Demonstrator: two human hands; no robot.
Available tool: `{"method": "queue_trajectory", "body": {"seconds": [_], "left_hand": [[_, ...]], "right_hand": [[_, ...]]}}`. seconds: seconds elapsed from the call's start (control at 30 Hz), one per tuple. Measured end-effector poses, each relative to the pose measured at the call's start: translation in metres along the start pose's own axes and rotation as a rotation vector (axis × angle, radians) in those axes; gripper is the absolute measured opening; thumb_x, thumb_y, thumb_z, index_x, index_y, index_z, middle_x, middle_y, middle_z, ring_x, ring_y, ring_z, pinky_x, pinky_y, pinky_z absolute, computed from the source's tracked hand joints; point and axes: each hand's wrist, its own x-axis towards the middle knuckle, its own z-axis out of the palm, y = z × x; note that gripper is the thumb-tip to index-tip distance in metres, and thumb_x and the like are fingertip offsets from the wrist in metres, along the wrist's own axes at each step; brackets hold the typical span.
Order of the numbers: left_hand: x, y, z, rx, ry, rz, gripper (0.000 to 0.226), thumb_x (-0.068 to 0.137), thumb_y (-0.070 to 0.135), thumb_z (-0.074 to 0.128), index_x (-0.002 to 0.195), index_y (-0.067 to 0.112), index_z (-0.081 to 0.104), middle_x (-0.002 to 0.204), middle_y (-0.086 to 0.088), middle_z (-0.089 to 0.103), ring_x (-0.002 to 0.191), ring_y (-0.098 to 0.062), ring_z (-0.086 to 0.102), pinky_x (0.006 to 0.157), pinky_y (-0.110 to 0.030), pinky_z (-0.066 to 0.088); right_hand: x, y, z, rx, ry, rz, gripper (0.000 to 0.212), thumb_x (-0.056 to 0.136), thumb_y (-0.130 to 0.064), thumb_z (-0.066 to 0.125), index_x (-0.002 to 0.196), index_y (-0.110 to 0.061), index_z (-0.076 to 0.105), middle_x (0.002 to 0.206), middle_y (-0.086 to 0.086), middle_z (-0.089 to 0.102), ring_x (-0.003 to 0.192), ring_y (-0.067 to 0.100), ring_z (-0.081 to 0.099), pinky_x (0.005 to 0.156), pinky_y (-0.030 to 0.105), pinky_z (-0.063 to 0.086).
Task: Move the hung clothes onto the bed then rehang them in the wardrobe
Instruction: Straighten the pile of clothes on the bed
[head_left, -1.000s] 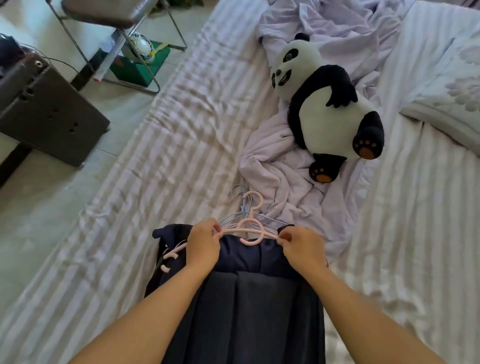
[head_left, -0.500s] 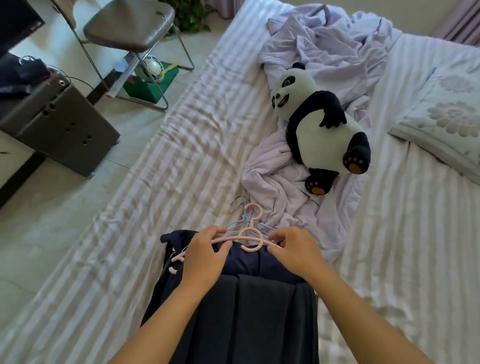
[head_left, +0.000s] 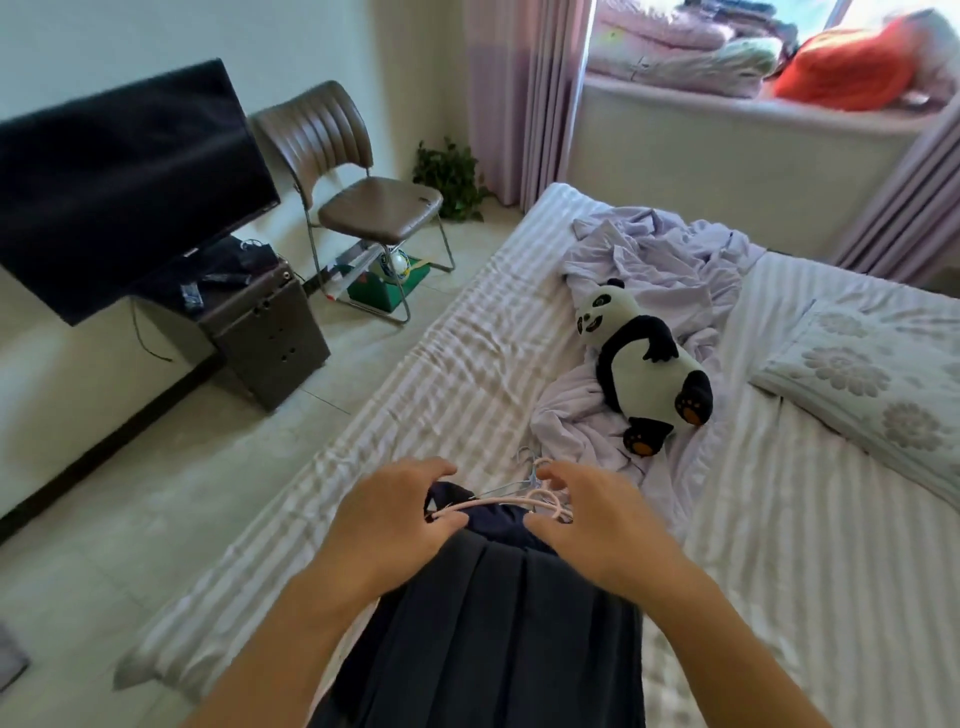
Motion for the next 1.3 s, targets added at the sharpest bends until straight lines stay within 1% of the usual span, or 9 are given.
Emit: {"method": "queue_trajectory", "body": {"seconds": [0.13, 0.37, 0.57, 0.73, 0.83, 0.93, 1.07, 1.17, 1.3], "left_hand": [[-0.082, 0.001, -0.060, 0.011, 0.080, 0.002, 0.056, 0.084, 0.055, 0.066, 0.135, 0.037, 0.051, 0.133, 0.016, 0.056, 0.122, -0.007, 0.052, 0.100, -0.028, 0.043], [-0.210, -0.011, -0.135, 0.057, 0.205, -0.045, 0.058, 0.083, 0.058, 0.065, 0.135, 0.040, 0.048, 0.130, 0.014, 0.058, 0.117, -0.008, 0.055, 0.097, -0.033, 0.046], [-0.319, -0.019, -0.169, 0.093, 0.311, -0.190, 0.062, 0.083, 0.060, 0.064, 0.138, 0.041, 0.043, 0.133, 0.013, 0.056, 0.117, -0.010, 0.054, 0.096, -0.032, 0.046], [-0.416, -0.006, -0.171, 0.086, 0.409, -0.348, 0.063, 0.083, 0.060, 0.063, 0.140, 0.042, 0.042, 0.134, 0.014, 0.056, 0.116, -0.008, 0.053, 0.096, -0.030, 0.045], [-0.467, 0.010, -0.163, 0.060, 0.457, -0.441, 0.064, 0.084, 0.058, 0.064, 0.142, 0.042, 0.040, 0.139, 0.014, 0.052, 0.122, -0.009, 0.051, 0.099, -0.030, 0.043], [-0.525, 0.033, -0.146, 0.062, 0.518, -0.544, 0.067, 0.084, 0.059, 0.064, 0.143, 0.040, 0.039, 0.142, 0.014, 0.050, 0.125, -0.008, 0.050, 0.103, -0.030, 0.041], [-0.600, 0.061, -0.128, 0.073, 0.566, -0.697, 0.067, 0.083, 0.064, 0.061, 0.142, 0.041, 0.039, 0.140, 0.015, 0.053, 0.123, -0.009, 0.053, 0.105, -0.037, 0.042], [-0.655, 0.084, -0.118, 0.062, 0.591, -0.807, 0.067, 0.083, 0.063, 0.062, 0.142, 0.043, 0.038, 0.140, 0.016, 0.052, 0.120, -0.007, 0.053, 0.095, -0.028, 0.044], [-0.725, 0.113, -0.107, 0.070, 0.636, -0.910, 0.066, 0.084, 0.064, 0.061, 0.142, 0.044, 0.038, 0.140, 0.016, 0.051, 0.122, -0.008, 0.052, 0.098, -0.029, 0.044]], "right_hand": [[-0.062, -0.063, -0.018, 0.031, 0.068, -0.074, 0.055, 0.089, -0.053, 0.062, 0.139, -0.034, 0.047, 0.128, -0.015, 0.057, 0.117, 0.006, 0.053, 0.098, 0.029, 0.046], [-0.148, -0.157, -0.029, -0.001, 0.087, -0.249, 0.064, 0.083, -0.060, 0.064, 0.139, -0.039, 0.043, 0.126, -0.019, 0.056, 0.116, 0.005, 0.053, 0.096, 0.031, 0.047], [-0.209, -0.225, -0.035, -0.051, 0.063, -0.465, 0.064, 0.083, -0.058, 0.065, 0.139, -0.035, 0.045, 0.126, -0.017, 0.057, 0.115, 0.005, 0.054, 0.097, 0.032, 0.047], [-0.263, -0.263, -0.029, -0.095, 0.024, -0.666, 0.058, 0.083, -0.058, 0.066, 0.133, -0.034, 0.049, 0.128, -0.016, 0.058, 0.112, 0.004, 0.056, 0.096, 0.032, 0.048], [-0.294, -0.274, -0.023, -0.101, -0.013, -0.762, 0.060, 0.084, -0.057, 0.066, 0.135, -0.033, 0.048, 0.129, -0.014, 0.058, 0.113, 0.007, 0.056, 0.096, 0.034, 0.049], [-0.333, -0.280, -0.015, -0.123, -0.087, -0.873, 0.061, 0.085, -0.057, 0.065, 0.138, -0.033, 0.045, 0.130, -0.013, 0.057, 0.114, 0.007, 0.055, 0.095, 0.030, 0.048], [-0.387, -0.289, -0.003, -0.129, -0.180, -1.013, 0.062, 0.086, -0.055, 0.065, 0.139, -0.032, 0.044, 0.131, -0.014, 0.056, 0.115, 0.005, 0.054, 0.093, 0.025, 0.046], [-0.432, -0.299, 0.007, -0.128, -0.243, -1.090, 0.064, 0.085, -0.056, 0.065, 0.141, -0.033, 0.043, 0.132, -0.014, 0.056, 0.117, 0.006, 0.054, 0.099, 0.031, 0.048], [-0.494, -0.318, 0.025, -0.132, -0.287, -1.191, 0.063, 0.084, -0.058, 0.065, 0.139, -0.035, 0.043, 0.131, -0.015, 0.056, 0.115, 0.006, 0.055, 0.099, 0.033, 0.050]]}}
